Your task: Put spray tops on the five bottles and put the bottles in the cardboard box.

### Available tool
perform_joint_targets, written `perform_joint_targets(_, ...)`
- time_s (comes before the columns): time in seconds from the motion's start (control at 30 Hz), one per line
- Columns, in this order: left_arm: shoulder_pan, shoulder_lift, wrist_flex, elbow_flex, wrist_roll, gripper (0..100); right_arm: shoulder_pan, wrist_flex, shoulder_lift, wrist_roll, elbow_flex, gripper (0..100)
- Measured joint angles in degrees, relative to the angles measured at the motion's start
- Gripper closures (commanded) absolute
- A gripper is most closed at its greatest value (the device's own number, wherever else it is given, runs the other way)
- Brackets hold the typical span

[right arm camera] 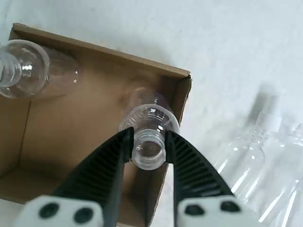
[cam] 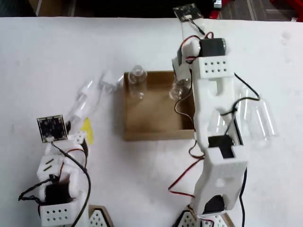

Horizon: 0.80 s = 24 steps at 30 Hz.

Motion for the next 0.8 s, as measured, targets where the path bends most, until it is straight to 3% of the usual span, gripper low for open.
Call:
perform_joint_targets(0.3,0.0,0.0,0.0,0.0,0.0,82,0.0,-0.2,10.0,0.0,-9.1,97.8)
perform_joint_targets(0.67,0.0,0.0,0.0,0.0,0.0,82,-0.2,-0.3,11.3,4.0,-10.7,97.4)
perform_joint_targets(0.8,0.0,0.0,0.0,0.0,0.0,82,-0.2,-0.3,11.3,4.0,-10.7,88.5)
